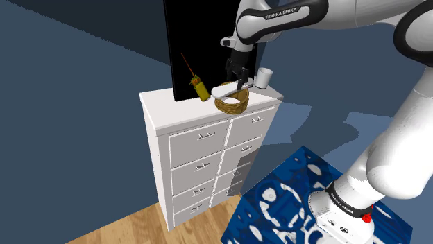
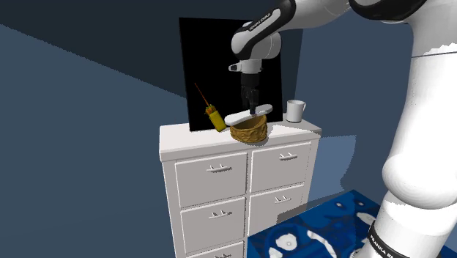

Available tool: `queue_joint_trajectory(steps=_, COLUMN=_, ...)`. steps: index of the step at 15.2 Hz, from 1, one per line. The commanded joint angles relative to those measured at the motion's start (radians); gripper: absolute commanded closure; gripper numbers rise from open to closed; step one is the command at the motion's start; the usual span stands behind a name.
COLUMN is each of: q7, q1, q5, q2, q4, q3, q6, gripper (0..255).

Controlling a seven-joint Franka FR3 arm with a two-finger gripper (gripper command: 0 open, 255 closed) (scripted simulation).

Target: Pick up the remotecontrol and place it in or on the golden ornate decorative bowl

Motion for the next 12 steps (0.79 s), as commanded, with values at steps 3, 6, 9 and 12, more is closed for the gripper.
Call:
queue_joint_trajectory(steps=3, q7=0.001, q1=-0.001, q5=-0.002, q2=-0.022, q4=0.074, q3=-0.001, q6=-0.095, gripper=0)
queue_joint_trajectory(steps=6, q7=0.001, q1=-0.001, q5=-0.002, q2=-0.026, q4=0.095, q3=-0.001, q6=-0.121, gripper=0)
queue_joint_trajectory(steps=9, q7=0.001, q1=-0.001, q5=-0.002, q2=-0.025, q4=0.096, q3=-0.001, q6=-0.121, gripper=0)
queue_joint_trajectory(steps=12, q7=0.001, q1=-0.001, q5=-0.002, q2=-0.025, q4=0.096, q3=-0.001, q6=-0.121, gripper=0)
